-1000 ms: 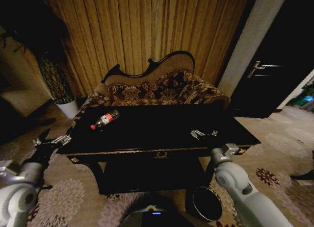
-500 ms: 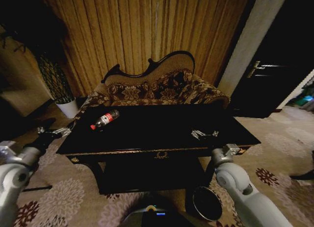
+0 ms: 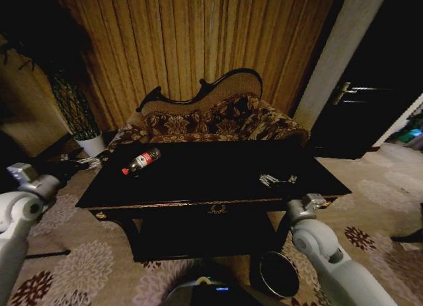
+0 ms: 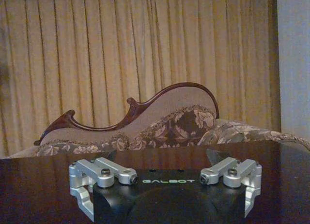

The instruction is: Move to the front of the table and place the trash on the table into the trash bin.

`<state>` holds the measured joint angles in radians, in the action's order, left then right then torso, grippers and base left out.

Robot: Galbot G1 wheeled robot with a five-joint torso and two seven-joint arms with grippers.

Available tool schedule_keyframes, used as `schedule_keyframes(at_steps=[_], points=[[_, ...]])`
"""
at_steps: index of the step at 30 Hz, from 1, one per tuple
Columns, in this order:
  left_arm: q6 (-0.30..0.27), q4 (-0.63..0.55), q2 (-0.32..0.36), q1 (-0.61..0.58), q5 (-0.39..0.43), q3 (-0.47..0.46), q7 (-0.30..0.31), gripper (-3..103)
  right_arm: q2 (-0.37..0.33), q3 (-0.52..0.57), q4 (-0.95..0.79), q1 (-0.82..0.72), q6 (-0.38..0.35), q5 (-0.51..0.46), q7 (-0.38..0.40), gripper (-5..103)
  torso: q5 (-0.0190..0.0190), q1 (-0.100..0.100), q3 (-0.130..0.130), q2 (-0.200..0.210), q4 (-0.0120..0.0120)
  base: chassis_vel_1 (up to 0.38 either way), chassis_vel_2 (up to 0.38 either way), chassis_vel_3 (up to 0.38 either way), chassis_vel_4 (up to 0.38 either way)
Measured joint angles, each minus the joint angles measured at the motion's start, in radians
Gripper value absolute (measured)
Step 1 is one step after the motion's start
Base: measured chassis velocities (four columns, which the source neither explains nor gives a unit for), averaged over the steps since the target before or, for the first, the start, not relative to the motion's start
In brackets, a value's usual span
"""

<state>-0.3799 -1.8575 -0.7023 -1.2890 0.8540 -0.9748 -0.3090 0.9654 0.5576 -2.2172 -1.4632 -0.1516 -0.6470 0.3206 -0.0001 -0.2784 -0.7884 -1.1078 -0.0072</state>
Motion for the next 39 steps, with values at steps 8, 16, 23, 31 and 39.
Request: schedule_keyframes(at_steps=[8,16,23,31,39], points=[[-0.002,0.109,0.057,0.117,-0.002,0.136,-0.066,100,-0.023,0.016,0.005,0.005,0.0,-0.005,0.001,100,0.0,0.0,0.0,0.0,-0.0001,0.0,0.0,0.0,0.0],[-0.058,0.211,0.115,0.254,-0.003,0.273,-0.107,100,-0.021,0.012,0.019,0.006,0.0,-0.003,0.002,100,0.0001,0.0,0.0,0.0,0.0,0.0,0.0,0.0,0.0],[-0.193,0.213,0.151,0.365,0.017,0.372,-0.107,100,-0.019,-0.004,0.027,0.016,0.003,0.001,0.002,100,0.0001,0.0,0.0,0.0,0.0,0.0,0.0,0.0,0.0],[-0.305,0.231,0.177,0.485,0.033,0.491,-0.124,100,-0.023,-0.003,0.032,0.013,0.02,0.001,0.002,100,0.0001,0.0,0.0,0.0,0.0001,0.0,0.0,0.0,0.0],[-0.338,0.271,0.205,0.632,0.045,0.636,-0.169,100,-0.019,0.002,0.032,0.008,0.031,0.002,0.002,100,0.0001,0.0,0.0,0.0,0.0,0.0,0.0,0.0,0.0]])
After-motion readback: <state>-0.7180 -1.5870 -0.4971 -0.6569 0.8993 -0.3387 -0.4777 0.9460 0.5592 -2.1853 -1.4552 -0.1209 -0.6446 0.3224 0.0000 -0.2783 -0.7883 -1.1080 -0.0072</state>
